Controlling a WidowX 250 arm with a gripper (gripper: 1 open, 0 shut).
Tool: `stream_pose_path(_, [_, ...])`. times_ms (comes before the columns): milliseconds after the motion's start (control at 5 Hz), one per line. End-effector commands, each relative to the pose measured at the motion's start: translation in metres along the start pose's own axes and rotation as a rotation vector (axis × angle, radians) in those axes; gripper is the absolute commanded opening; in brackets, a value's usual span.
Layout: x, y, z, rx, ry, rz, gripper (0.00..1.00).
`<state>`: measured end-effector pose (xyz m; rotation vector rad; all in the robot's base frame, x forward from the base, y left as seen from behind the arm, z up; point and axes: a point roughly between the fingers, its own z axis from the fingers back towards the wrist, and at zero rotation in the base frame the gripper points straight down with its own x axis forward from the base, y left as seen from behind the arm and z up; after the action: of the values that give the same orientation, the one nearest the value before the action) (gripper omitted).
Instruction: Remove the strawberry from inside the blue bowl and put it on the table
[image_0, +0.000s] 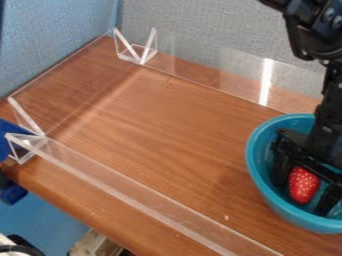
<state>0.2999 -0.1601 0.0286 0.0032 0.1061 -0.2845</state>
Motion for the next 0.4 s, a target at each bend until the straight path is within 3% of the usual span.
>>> stream_pose_path(0, [0.0109,0.0078,0.0027,-0.005,-0.039,0.025,1.00])
stream_pose_path(200, [0.0133,0.0078,-0.0020,-0.007,-0.035,0.029,0.00])
